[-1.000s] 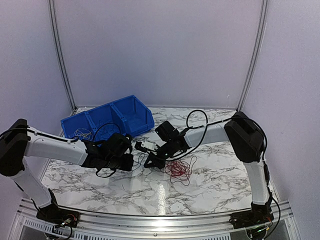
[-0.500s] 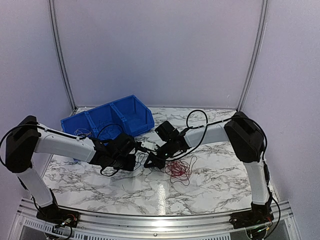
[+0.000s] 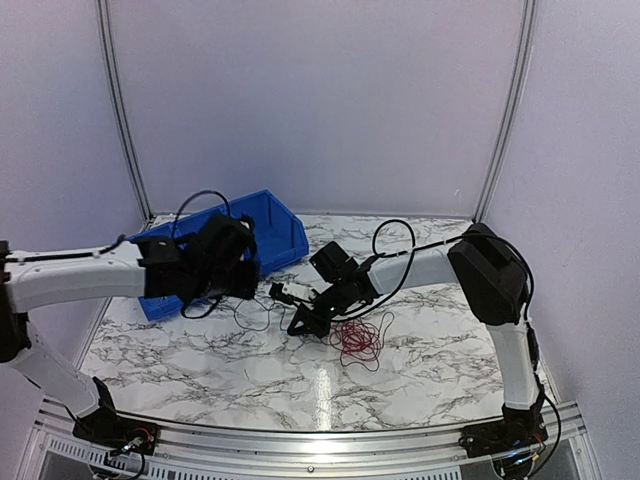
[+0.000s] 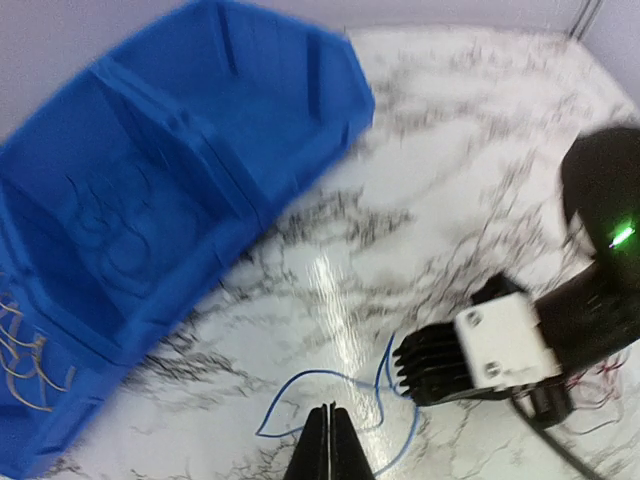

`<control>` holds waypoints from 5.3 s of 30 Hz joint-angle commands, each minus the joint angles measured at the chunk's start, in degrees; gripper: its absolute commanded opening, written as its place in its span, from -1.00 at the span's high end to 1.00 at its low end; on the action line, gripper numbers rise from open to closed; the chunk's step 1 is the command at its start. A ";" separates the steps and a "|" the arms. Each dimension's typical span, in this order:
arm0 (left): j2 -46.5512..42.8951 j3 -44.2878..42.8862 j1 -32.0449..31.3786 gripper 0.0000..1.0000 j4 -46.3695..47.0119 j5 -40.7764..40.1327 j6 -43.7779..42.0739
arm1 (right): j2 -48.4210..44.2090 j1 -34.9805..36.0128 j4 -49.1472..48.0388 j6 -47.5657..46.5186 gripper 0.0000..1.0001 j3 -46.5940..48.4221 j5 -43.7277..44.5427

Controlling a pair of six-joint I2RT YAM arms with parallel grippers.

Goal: Untangle the cables

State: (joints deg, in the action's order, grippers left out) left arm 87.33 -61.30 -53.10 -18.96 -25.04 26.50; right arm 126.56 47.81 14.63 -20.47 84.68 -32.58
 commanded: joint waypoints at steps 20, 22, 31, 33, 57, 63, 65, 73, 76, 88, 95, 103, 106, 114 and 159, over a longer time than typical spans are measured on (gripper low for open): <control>-22.56 -30.22 1.15 1.00 -13.82 -22.23 -18.97 | 7.41 -0.29 7.02 2.05 1.00 2.91 2.59; -22.44 -31.44 1.16 1.00 -13.76 -22.92 -19.97 | 7.61 -0.27 7.24 2.17 1.00 3.03 2.64; -19.02 -46.01 1.15 1.00 -14.35 -25.67 -29.36 | 8.56 -0.33 7.49 2.10 1.00 3.28 3.28; -18.15 -48.10 1.13 1.00 -14.38 -25.68 -30.35 | 8.78 -0.27 7.68 2.01 1.00 3.38 3.31; -2.10 -61.10 5.58 1.00 -12.56 -20.70 -37.13 | -19.01 -2.30 21.54 -11.46 -0.13 -2.70 1.71; 1.85 -60.86 12.64 1.00 -7.62 -17.79 -38.92 | -28.03 -2.33 17.83 -13.09 -0.13 -12.32 5.72; 3.02 -60.83 15.31 1.00 -6.93 -17.13 -39.54 | -30.73 -2.33 16.22 -13.53 -0.13 -14.47 6.69; 5.21 -54.51 23.32 1.00 -6.25 -13.90 -37.31 | -31.25 -2.55 15.36 -15.74 -0.14 -16.55 9.50; 5.01 -50.17 26.26 1.00 -5.76 -11.73 -35.25 | -30.81 -2.77 14.95 -16.37 -0.14 -17.14 10.31; 10.97 -28.65 29.37 1.00 4.70 -1.83 -27.71 | -29.36 -3.43 14.03 -17.74 -0.16 -18.15 12.33; 20.32 -28.53 31.81 1.00 6.51 3.36 -23.35 | -28.61 -3.43 13.93 -17.96 -0.16 -18.33 13.13; 26.75 -27.94 33.65 1.00 6.48 8.11 -19.63 | -27.34 -3.51 13.95 -18.05 -0.17 -18.33 13.18; 27.45 -26.95 34.08 1.00 6.03 9.79 -18.60 | -27.27 -3.45 13.84 -18.18 -0.17 -18.33 13.13; 25.81 -26.92 34.47 0.14 2.48 11.78 -17.61 | -26.54 -3.37 14.26 -18.13 -0.17 -17.99 12.81; 21.61 -2.83 -11.32 0.05 41.64 17.58 -3.60 | -41.08 -16.92 8.59 -12.47 -0.12 -28.63 4.09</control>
State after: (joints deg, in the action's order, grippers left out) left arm 105.73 -61.08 -64.05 18.70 -3.84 17.17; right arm 88.01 31.44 26.70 -34.39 57.89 -30.13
